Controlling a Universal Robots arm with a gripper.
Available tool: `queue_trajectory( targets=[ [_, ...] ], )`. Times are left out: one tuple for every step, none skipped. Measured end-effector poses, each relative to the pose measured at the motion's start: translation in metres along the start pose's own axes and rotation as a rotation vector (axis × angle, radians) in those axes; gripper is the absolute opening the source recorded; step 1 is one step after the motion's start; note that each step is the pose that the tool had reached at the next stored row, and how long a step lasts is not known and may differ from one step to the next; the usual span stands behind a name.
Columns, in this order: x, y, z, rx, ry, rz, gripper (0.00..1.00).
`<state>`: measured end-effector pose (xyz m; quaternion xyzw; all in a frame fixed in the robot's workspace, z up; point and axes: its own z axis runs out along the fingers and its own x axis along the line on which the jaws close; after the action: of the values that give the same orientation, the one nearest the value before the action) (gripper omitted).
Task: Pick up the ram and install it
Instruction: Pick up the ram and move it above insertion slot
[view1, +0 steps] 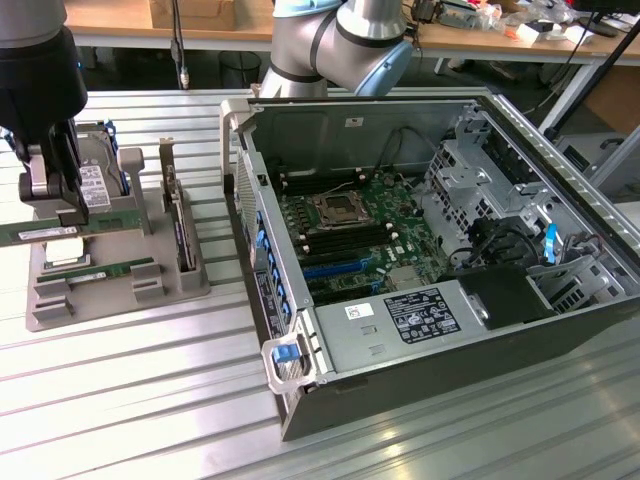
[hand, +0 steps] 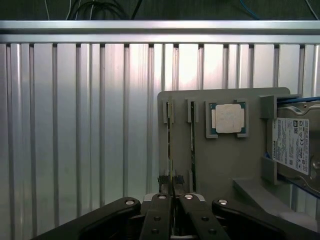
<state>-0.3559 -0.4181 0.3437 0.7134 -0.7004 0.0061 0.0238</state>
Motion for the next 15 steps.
queue_trajectory(
  targets=[
    [0.0000,0.0000,-0.0001,0.0000,0.0000,0.000,0.12],
    [0.0000,0.0000,-0.0003,0.0000,0.0000,0.000,0.12],
    [0.0000,0.0000,-0.0004,0.0000,0.0000,0.000,0.12],
    [0.0000,0.0000,-0.0005,0.0000,0.0000,0.000,0.12],
    [0.0000,0.0000,-0.0007,0.0000,0.0000,0.000,0.12],
    [0.0000,0.0000,-0.0009,-0.0001,0.0001,0.000,0.12],
    [0.0001,0.0001,-0.0014,0.0000,0.0000,0.000,0.12],
    [0.0001,0.0001,-0.0018,0.0000,0.0000,0.000,0.12],
    [0.0001,0.0001,-0.0024,-0.0001,0.0001,0.000,0.12],
    [0.0001,0.0001,-0.0032,-0.0003,0.0002,0.000,0.12],
    [0.0002,0.0001,-0.0046,-0.0001,0.0001,0.000,0.12],
    [0.0003,0.0002,-0.0063,-0.0001,-0.0001,0.000,0.12],
    [0.0003,0.0002,-0.0076,-0.0001,0.0000,0.000,0.12],
    [0.0003,0.0002,-0.0084,0.0000,0.0000,0.000,0.12],
    [0.0004,0.0002,-0.0092,0.0000,0.0000,0.000,0.12]
  ],
)
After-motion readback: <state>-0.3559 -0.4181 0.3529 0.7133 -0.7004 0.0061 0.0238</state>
